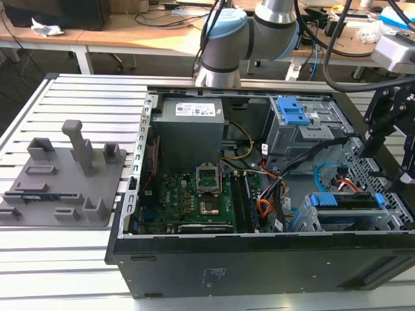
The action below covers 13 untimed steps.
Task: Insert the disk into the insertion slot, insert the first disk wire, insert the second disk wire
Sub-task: 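Insert the second disk wire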
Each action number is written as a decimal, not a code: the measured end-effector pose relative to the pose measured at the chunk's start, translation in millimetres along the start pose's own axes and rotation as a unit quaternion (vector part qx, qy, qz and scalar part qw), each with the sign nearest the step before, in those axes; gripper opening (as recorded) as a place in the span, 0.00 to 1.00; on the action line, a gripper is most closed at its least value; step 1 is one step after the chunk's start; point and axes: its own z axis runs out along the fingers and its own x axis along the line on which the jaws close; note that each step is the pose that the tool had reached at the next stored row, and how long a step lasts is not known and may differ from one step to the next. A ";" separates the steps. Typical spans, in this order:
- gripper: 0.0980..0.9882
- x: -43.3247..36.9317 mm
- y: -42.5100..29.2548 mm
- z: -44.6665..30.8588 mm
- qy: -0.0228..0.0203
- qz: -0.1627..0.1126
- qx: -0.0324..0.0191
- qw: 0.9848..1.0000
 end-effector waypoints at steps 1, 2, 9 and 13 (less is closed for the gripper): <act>0.70 -0.1 0.0 -0.1 0.000 0.000 0.000 1.000; 0.70 -0.2 0.0 -0.1 0.001 0.000 0.000 1.000; 0.70 -1.3 0.1 -0.3 0.002 0.000 0.000 1.000; 0.70 -20.4 0.6 -5.7 0.038 0.002 0.000 0.999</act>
